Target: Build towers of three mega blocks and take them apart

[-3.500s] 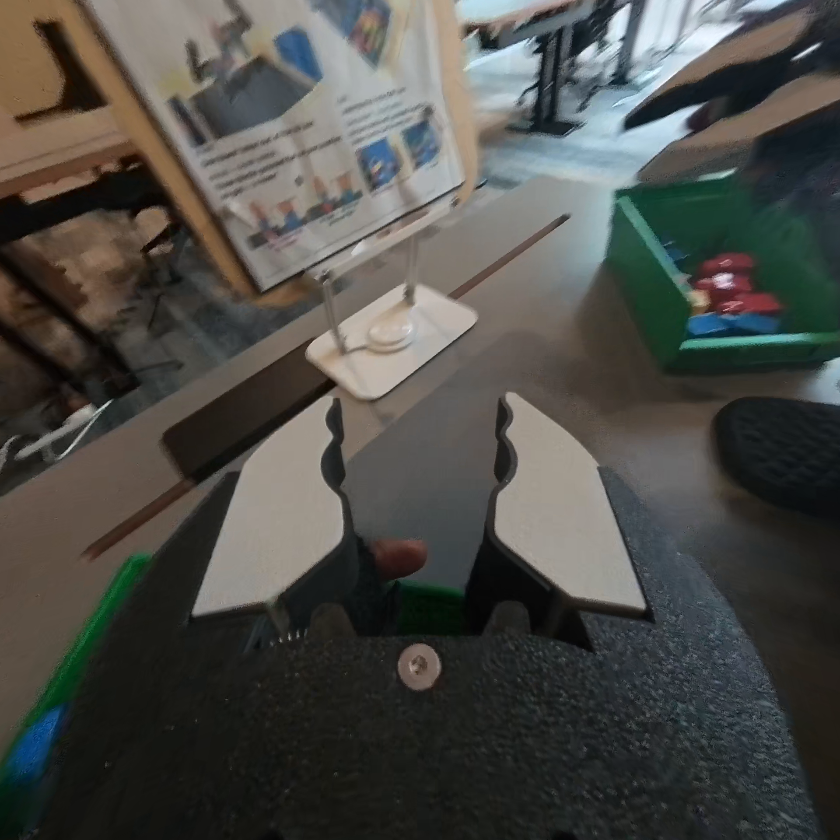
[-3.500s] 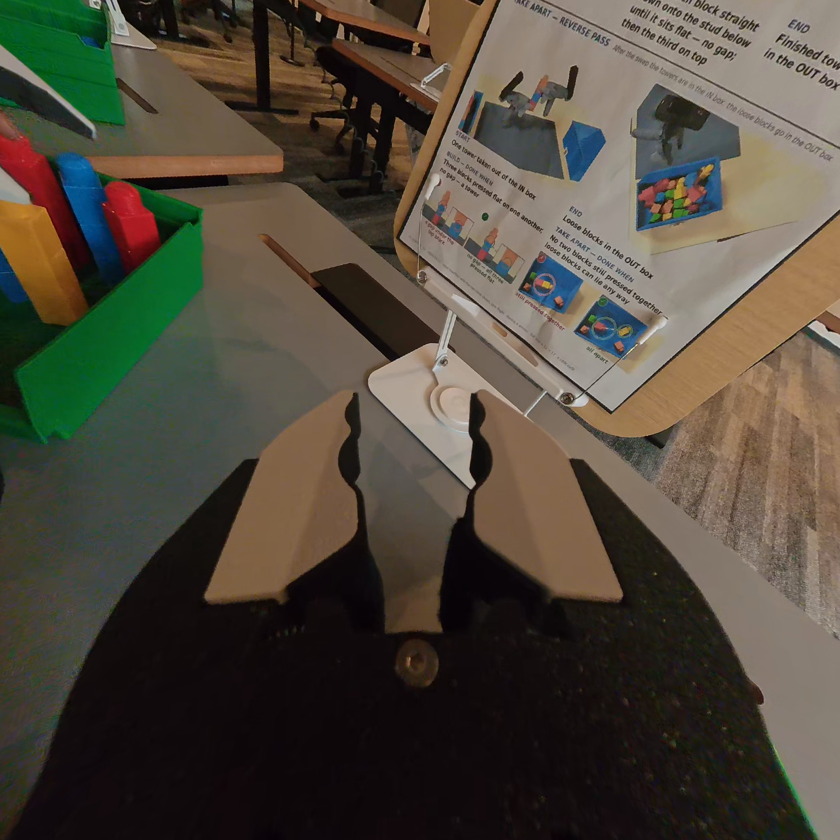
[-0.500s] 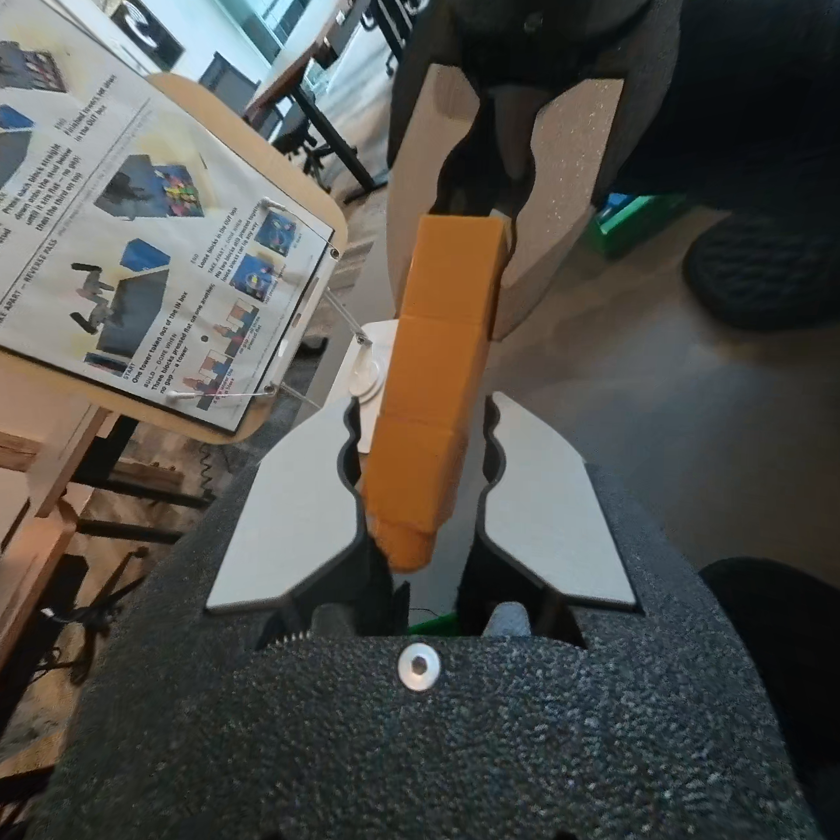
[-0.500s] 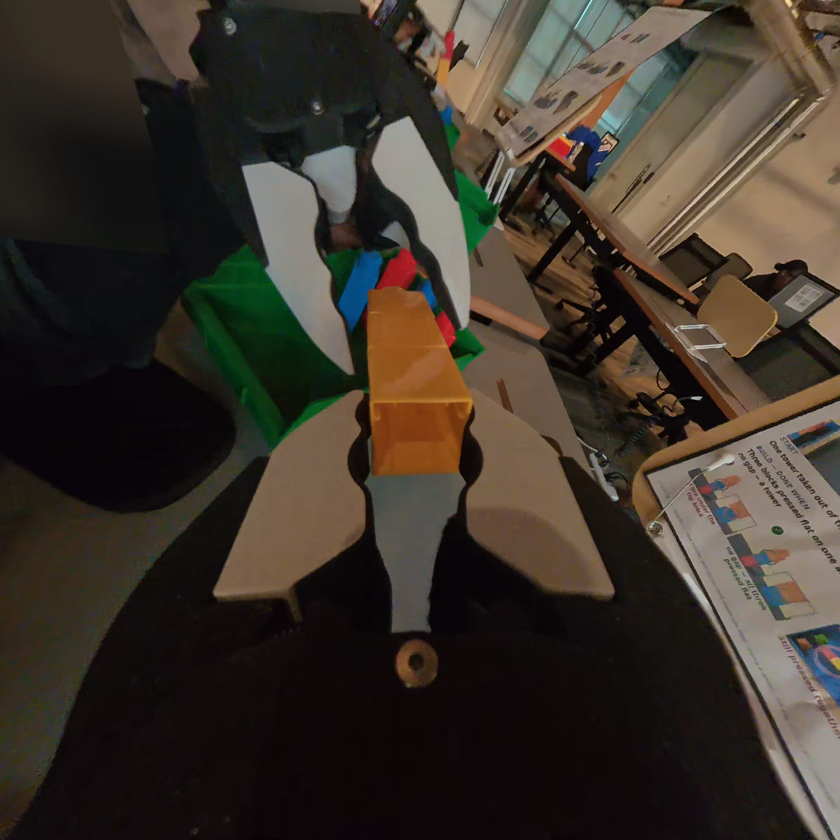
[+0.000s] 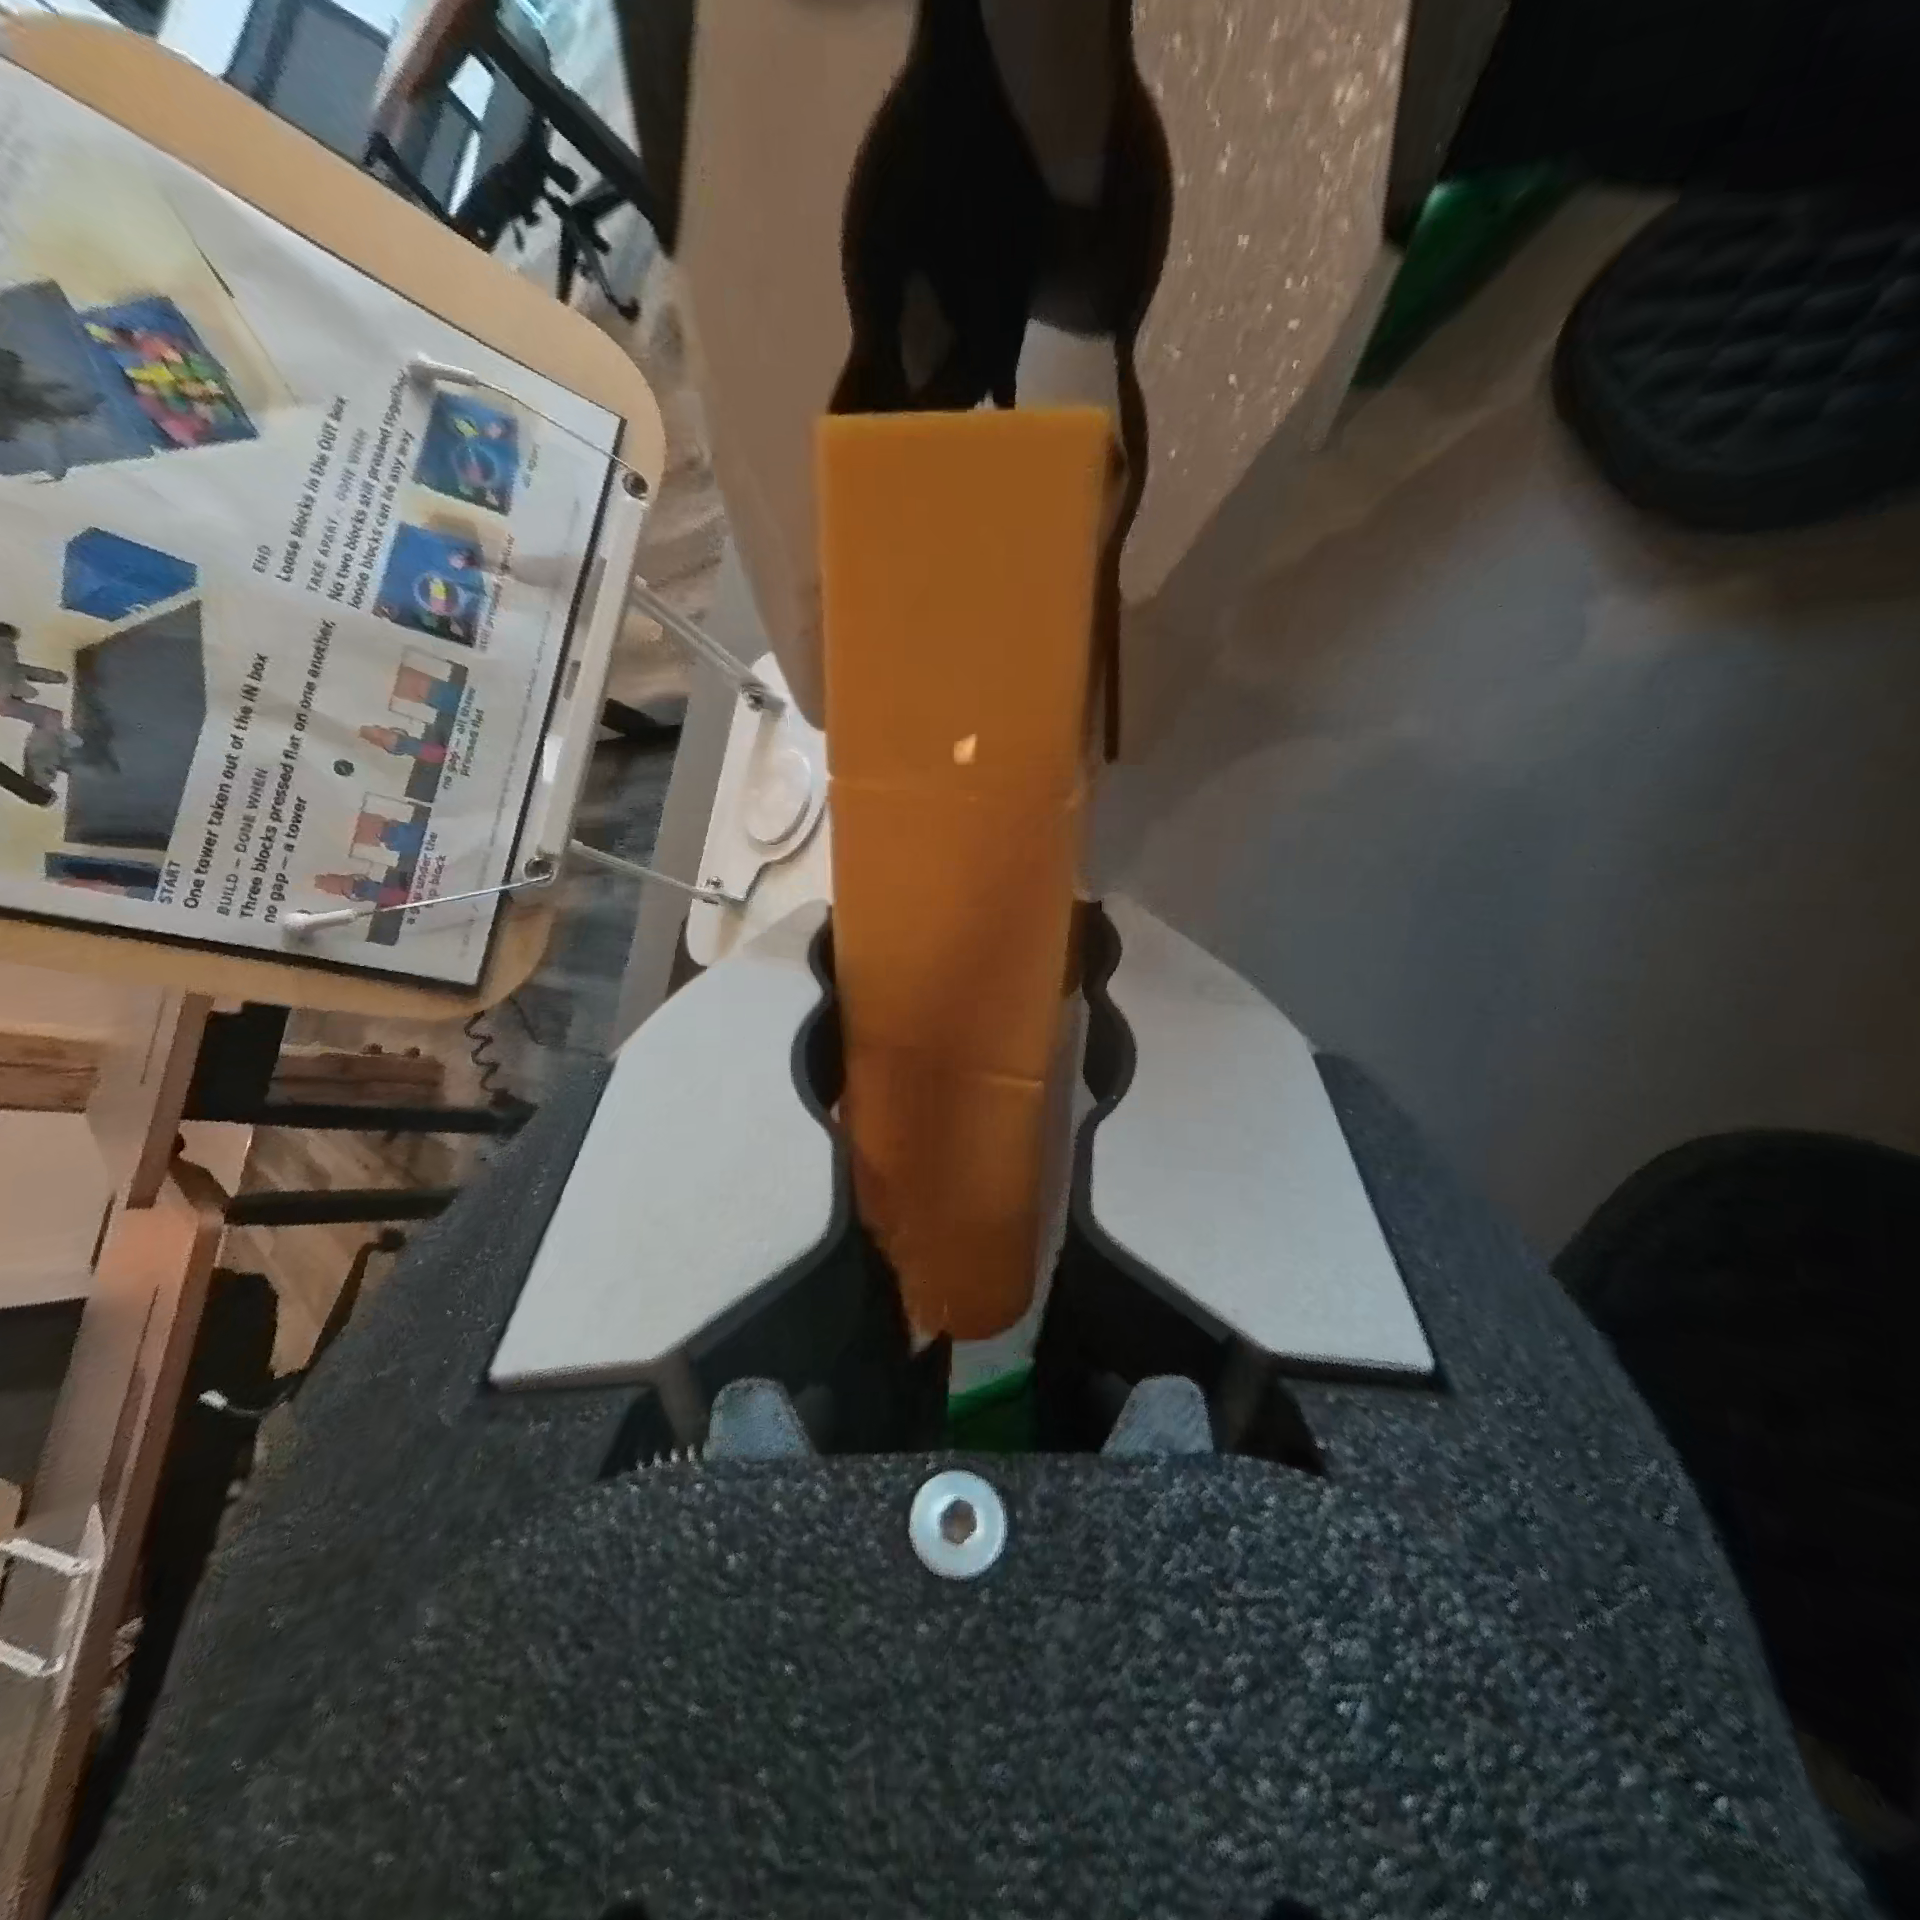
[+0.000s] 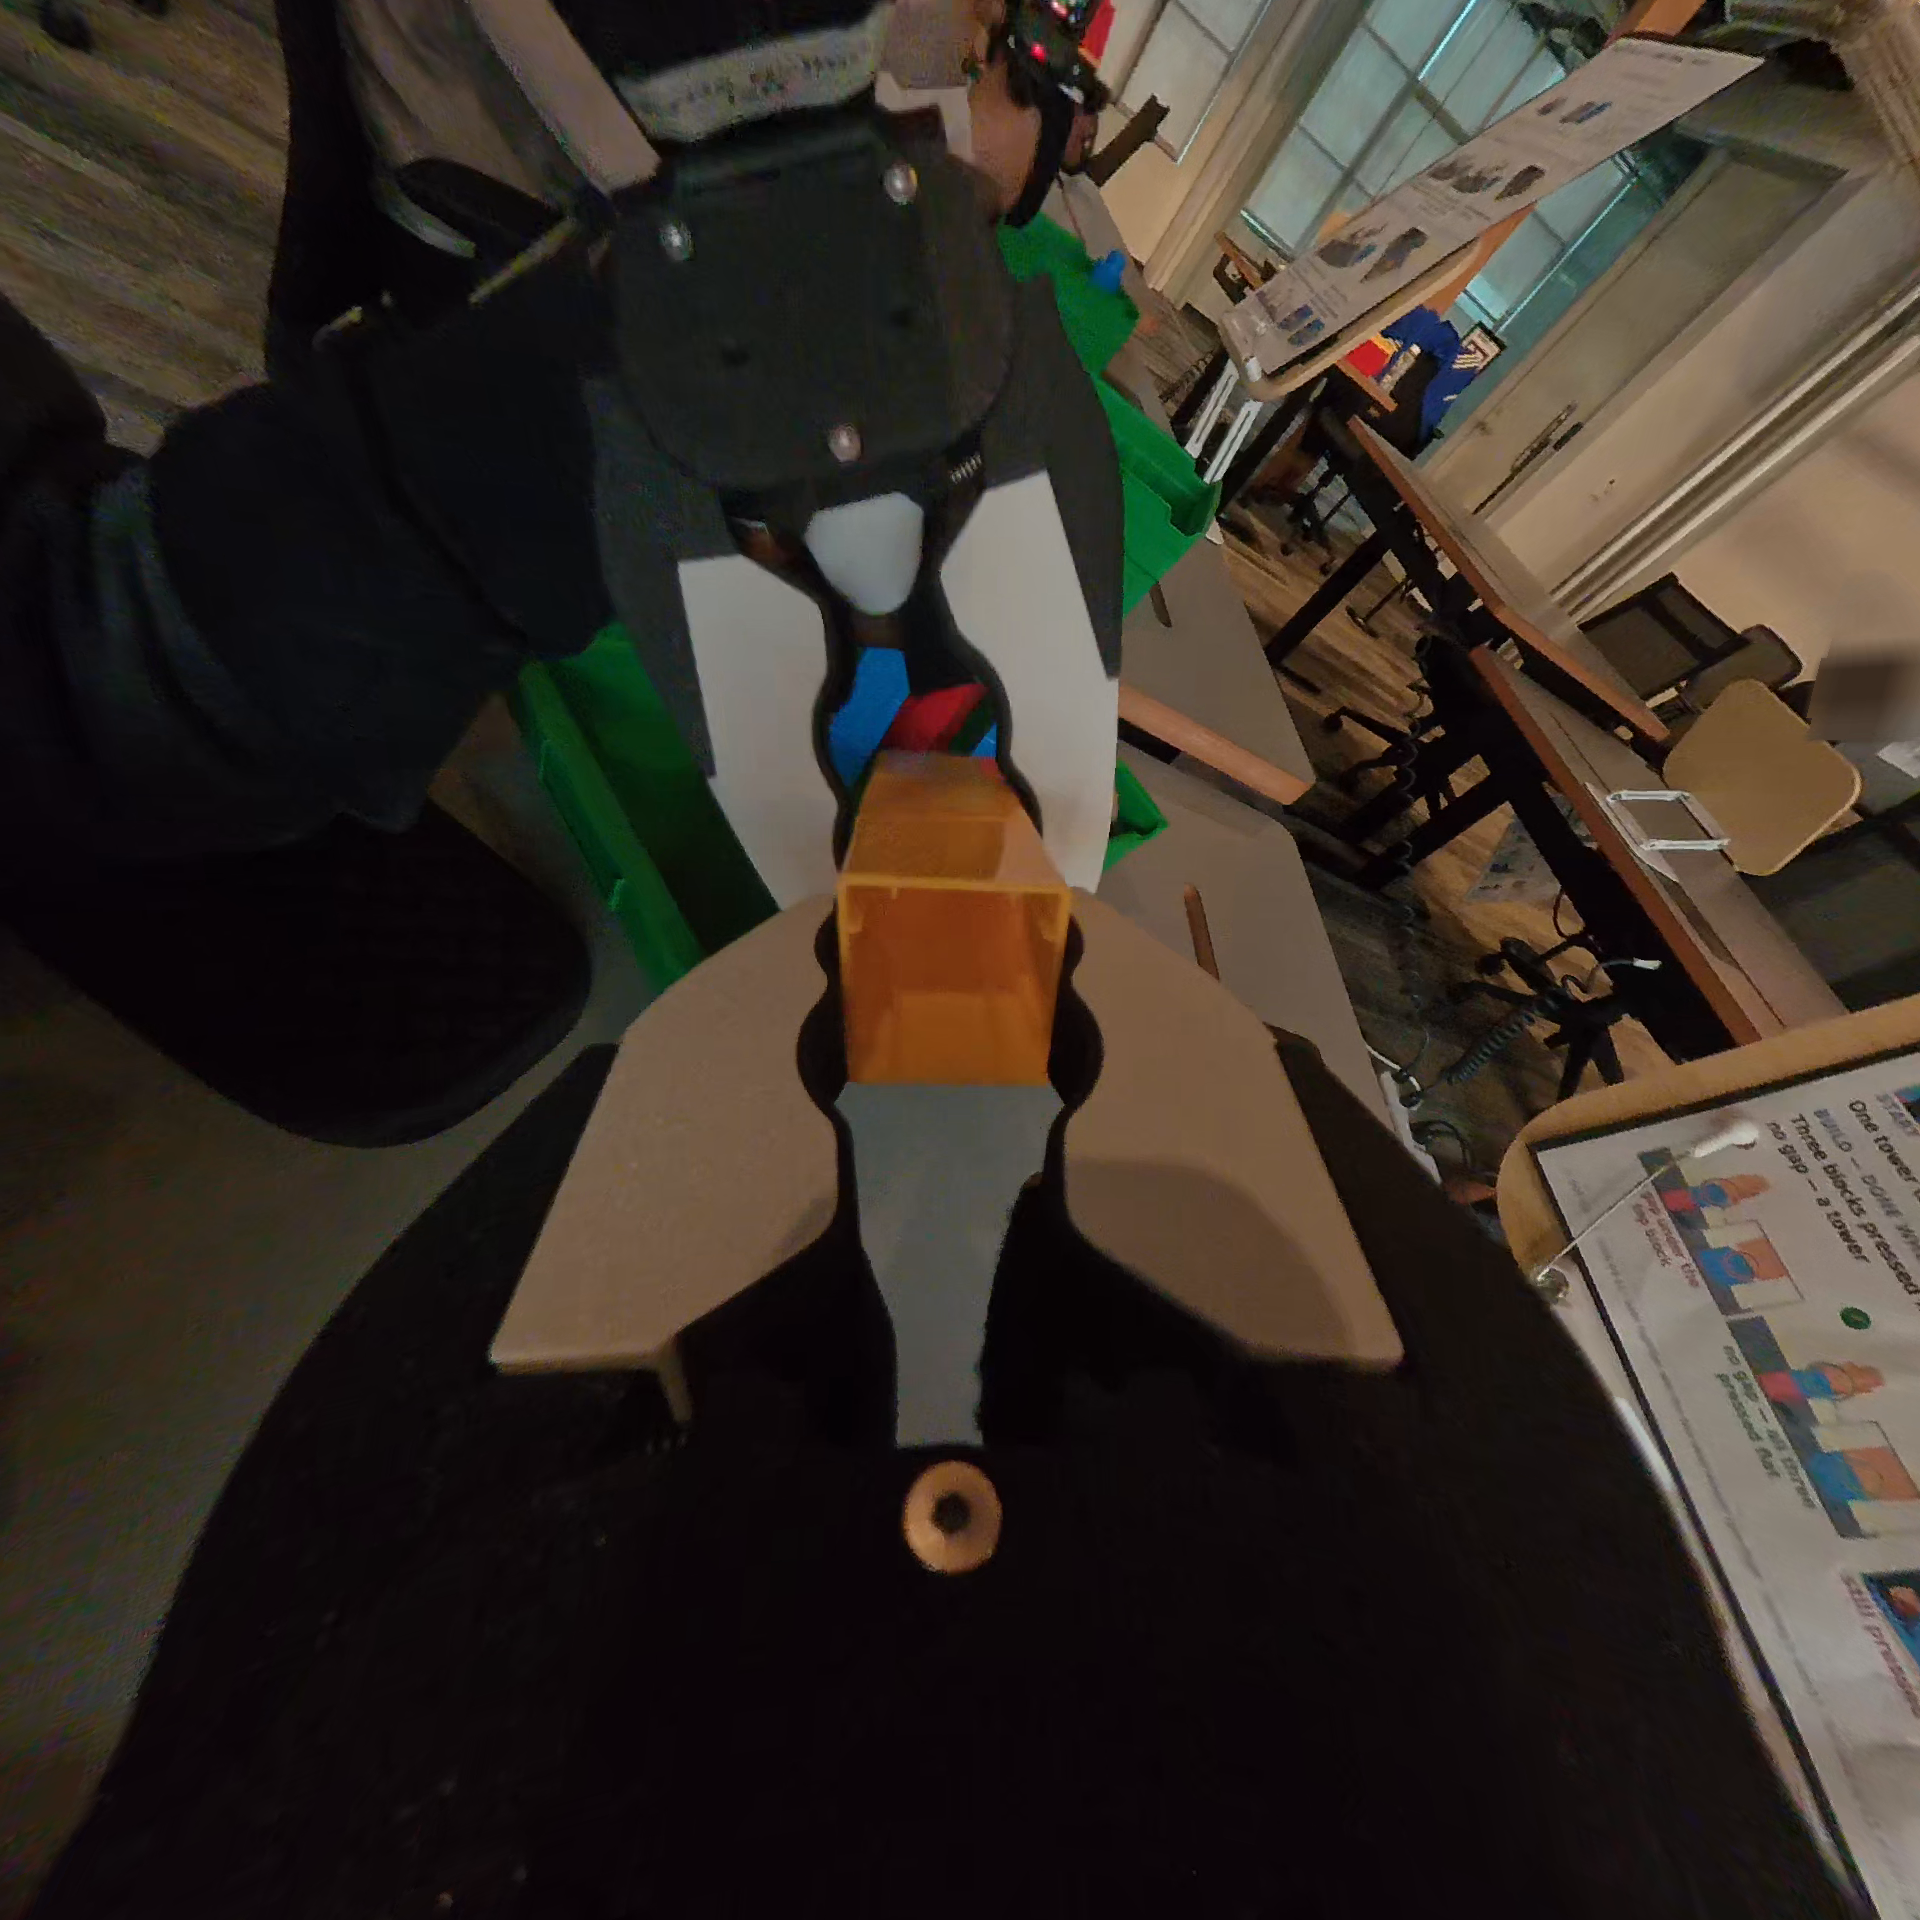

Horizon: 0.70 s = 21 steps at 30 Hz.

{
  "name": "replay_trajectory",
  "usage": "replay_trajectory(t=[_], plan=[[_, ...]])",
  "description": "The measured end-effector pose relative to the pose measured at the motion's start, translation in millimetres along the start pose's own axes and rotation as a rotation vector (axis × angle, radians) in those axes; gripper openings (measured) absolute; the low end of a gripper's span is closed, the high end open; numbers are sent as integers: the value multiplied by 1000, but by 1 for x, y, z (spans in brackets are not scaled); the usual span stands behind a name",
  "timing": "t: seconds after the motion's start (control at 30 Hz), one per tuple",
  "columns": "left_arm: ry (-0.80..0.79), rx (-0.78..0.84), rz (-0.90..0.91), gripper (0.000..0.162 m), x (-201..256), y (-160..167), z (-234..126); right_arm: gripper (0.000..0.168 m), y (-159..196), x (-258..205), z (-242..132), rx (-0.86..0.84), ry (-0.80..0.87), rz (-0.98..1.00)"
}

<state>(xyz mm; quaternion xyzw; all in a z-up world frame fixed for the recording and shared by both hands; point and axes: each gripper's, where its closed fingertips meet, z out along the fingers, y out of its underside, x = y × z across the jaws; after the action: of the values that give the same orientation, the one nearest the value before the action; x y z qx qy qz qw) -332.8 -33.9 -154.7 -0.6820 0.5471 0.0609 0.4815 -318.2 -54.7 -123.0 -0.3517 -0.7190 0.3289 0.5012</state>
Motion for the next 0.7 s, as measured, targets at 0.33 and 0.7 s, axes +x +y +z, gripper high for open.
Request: replay_trajectory(t=[0.33,0.7], plan=[[31,61,21,41,4,-4,1,36,-2,-2,-2,5,-10,-9],[81,57,-24,39,8,0,0,41,6,1,1,-56,23,-33]])
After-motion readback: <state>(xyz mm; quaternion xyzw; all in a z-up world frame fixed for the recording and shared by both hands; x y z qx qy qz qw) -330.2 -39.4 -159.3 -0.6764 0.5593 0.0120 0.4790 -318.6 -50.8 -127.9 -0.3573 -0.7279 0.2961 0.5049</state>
